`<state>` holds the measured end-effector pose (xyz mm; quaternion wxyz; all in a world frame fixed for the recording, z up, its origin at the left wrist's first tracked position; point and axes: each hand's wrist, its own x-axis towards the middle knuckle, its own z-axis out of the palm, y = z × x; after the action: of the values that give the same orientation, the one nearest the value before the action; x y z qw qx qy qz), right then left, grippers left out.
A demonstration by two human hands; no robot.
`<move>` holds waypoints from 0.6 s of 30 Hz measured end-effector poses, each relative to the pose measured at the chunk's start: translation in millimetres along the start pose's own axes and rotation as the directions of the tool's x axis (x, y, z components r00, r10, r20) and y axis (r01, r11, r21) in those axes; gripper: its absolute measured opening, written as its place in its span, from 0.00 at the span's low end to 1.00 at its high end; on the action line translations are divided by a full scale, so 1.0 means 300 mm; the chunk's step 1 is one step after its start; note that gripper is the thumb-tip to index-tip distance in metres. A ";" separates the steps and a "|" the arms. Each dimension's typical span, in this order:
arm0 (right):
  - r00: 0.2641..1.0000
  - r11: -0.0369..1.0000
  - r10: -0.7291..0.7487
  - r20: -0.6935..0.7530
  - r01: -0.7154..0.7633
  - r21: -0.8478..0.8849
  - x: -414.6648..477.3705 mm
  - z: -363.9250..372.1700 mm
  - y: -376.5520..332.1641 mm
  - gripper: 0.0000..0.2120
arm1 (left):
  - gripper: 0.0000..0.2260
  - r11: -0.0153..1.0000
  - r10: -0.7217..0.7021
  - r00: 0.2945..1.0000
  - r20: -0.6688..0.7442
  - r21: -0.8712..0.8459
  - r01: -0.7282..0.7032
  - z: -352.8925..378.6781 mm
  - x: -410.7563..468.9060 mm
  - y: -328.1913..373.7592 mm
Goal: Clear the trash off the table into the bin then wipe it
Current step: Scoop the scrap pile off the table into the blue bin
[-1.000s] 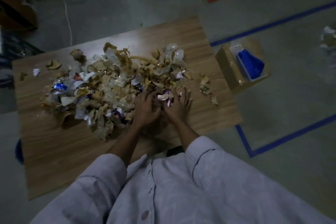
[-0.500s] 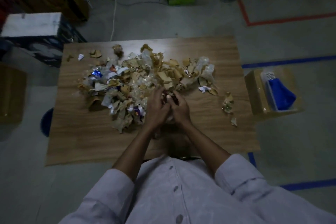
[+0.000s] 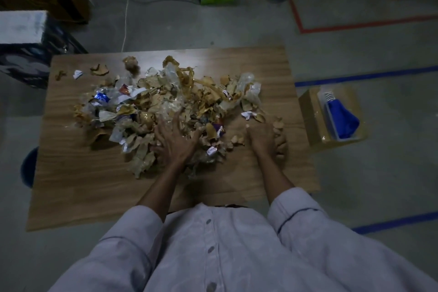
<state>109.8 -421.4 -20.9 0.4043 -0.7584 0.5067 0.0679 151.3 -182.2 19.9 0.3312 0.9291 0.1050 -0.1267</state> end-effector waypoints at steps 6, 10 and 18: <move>0.980 0.957 -0.196 0.044 0.200 -0.208 -0.121 0.120 -0.085 0.21 | 0.38 0.999 -0.013 0.999 0.044 -0.048 0.015 0.018 0.007 0.028; 0.967 0.978 -0.203 0.152 0.191 0.089 -0.199 0.194 -0.155 0.14 | 0.37 0.997 -0.024 0.999 0.049 -0.067 0.027 0.014 0.005 0.030; 0.801 0.815 -0.431 0.415 0.148 0.560 -0.383 0.174 -0.307 0.22 | 0.32 0.989 0.114 0.993 0.018 -0.092 -0.111 0.000 -0.023 0.088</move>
<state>146.7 -289.1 53.5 0.7147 -0.6491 0.2499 0.0732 152.2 -202.9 37.6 0.3810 0.9160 0.0543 -0.1136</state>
